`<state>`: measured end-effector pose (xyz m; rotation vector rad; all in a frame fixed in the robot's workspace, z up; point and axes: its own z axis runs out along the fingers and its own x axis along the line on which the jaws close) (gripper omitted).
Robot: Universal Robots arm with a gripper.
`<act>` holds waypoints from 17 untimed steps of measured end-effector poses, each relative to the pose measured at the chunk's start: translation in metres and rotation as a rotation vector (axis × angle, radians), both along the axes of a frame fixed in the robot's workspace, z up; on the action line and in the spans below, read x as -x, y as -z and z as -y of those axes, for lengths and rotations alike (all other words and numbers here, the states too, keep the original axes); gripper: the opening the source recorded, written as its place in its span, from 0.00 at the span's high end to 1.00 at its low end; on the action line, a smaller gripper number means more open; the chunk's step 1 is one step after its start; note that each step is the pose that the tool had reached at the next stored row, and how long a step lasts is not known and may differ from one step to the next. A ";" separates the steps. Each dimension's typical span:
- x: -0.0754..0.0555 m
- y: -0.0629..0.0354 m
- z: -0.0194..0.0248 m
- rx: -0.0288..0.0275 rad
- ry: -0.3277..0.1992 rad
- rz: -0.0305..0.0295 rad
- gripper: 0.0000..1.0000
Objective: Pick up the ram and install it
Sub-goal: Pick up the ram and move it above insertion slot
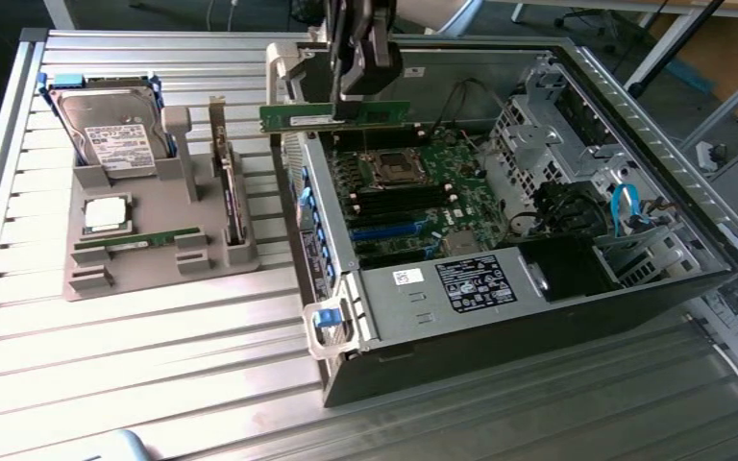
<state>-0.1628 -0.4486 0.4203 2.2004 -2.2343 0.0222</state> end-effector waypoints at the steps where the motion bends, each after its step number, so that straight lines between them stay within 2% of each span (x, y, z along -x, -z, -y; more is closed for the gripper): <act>1: -0.001 0.0000 0.0000 0.0000 0.000 0.0000 0.87; 17: -0.026 0.0000 0.0000 0.0000 0.000 0.0000 0.87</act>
